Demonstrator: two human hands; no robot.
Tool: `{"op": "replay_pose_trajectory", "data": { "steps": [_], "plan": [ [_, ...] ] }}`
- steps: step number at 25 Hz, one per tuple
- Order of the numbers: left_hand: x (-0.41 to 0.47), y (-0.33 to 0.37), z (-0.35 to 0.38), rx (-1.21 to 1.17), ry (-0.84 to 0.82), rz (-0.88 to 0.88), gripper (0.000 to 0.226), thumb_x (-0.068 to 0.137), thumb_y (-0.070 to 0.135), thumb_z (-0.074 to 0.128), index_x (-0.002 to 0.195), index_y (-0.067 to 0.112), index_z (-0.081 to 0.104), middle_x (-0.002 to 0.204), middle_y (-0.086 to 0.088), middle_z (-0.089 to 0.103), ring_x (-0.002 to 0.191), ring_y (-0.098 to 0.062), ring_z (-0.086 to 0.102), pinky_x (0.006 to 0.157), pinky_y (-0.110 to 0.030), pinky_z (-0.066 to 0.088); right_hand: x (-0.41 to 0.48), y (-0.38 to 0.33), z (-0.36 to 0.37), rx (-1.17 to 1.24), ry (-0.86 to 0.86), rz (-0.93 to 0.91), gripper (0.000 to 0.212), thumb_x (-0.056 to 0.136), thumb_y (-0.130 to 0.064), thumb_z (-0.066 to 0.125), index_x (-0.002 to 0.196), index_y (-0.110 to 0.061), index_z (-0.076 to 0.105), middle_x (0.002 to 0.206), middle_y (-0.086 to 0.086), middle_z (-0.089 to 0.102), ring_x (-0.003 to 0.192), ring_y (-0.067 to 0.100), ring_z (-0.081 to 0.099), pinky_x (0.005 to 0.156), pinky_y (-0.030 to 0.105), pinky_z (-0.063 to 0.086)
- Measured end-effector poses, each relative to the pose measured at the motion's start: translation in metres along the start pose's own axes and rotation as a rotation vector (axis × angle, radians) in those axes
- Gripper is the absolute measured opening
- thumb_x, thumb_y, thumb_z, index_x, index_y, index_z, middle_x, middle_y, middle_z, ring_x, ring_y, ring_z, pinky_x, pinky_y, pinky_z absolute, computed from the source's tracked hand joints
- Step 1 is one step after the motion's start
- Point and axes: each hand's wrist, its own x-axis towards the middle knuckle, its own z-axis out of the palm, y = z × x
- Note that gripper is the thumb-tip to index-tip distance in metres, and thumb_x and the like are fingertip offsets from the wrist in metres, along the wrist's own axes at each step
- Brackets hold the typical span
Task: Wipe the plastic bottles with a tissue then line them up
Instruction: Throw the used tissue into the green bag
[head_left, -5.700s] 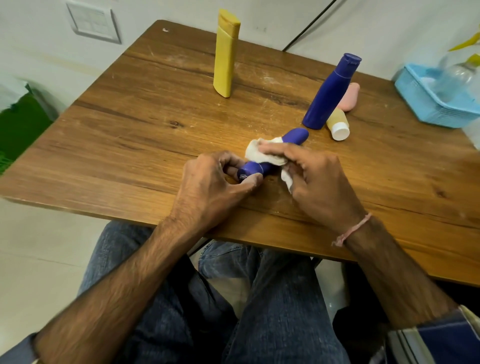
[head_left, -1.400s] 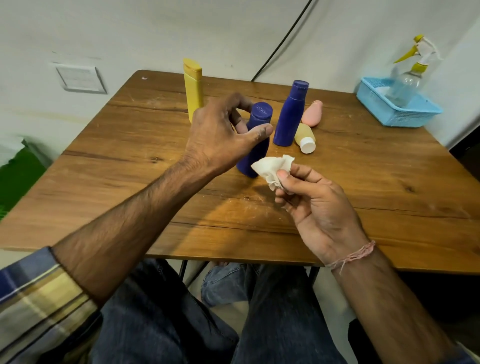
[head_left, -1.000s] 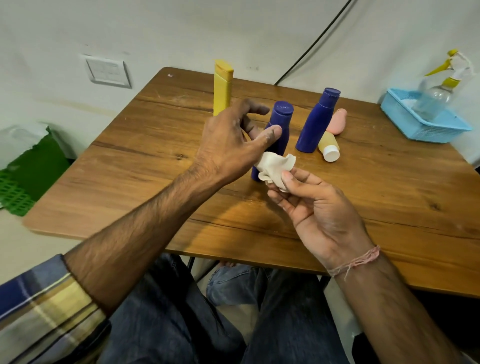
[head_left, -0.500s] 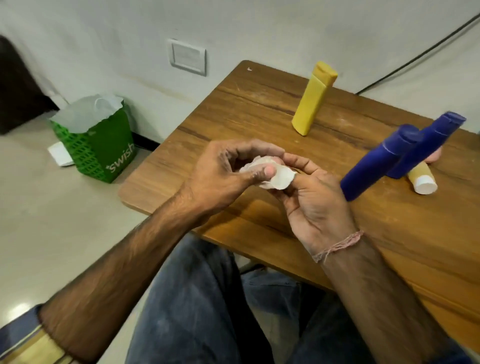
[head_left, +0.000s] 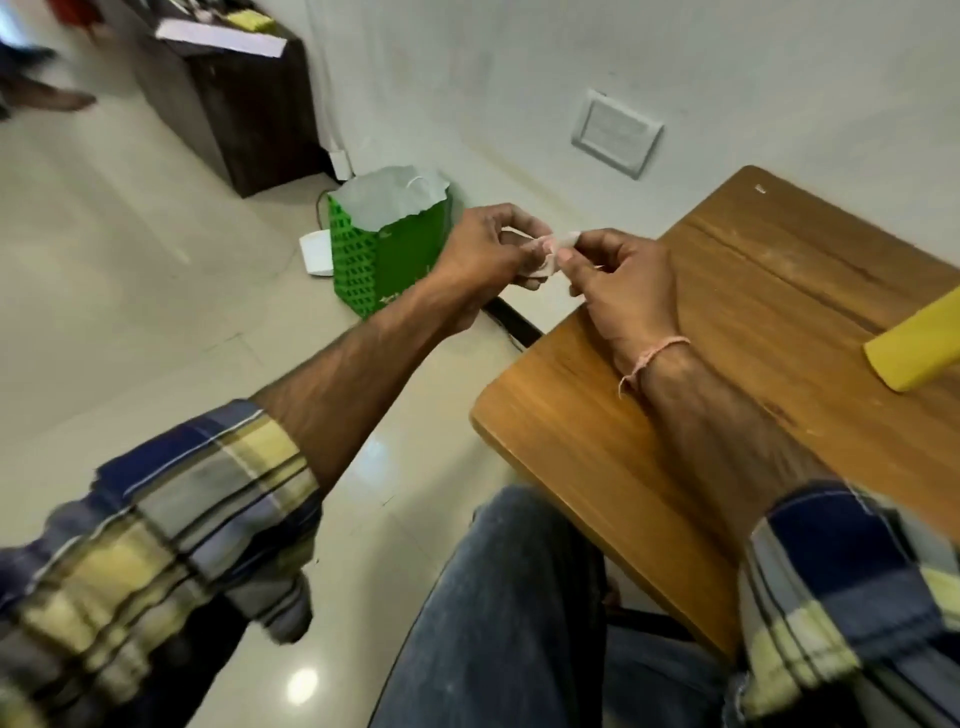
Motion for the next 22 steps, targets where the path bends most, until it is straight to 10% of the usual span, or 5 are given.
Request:
{"op": "replay_pose_trajectory", "data": {
  "steps": [12,18,22],
  "plan": [
    [0.080,-0.158,0.027,-0.032,0.344,-0.402,0.019,0.077,-0.001,0.077,0.093,0.008,0.073,0.099,-0.011,0.073,0.085,-0.022,0.070,0.064,-0.028,0.059,0.032,0.033,0.000,-0.060,0.008,0.038,0.009,0.092,-0.019,0.072,0.099,-0.022,0.075,0.089,0.000,0.075,0.055,0.014,0.063,0.050,0.026,0.047],
    [0.101,-0.194,0.056,0.187,-0.045,-0.561,0.045,0.085,0.016,0.077,0.127,0.008,0.063,0.123,-0.009,0.065,0.110,-0.023,0.062,0.096,-0.034,0.055,0.035,0.039,0.000,-0.051,0.022,0.013,0.007,0.093,-0.017,0.069,0.097,-0.019,0.074,0.084,0.002,0.074,0.052,0.013,0.061,0.044,0.023,0.043],
    [0.101,-0.186,0.049,0.140,0.026,-0.517,0.031,0.086,0.021,0.076,0.114,0.011,0.067,0.113,-0.007,0.068,0.103,-0.021,0.063,0.082,-0.031,0.056,0.034,0.038,0.003,-0.053,0.036,0.005,0.006,0.092,-0.017,0.069,0.096,-0.017,0.074,0.082,0.002,0.073,0.050,0.012,0.060,0.042,0.023,0.043]
  ]
}}
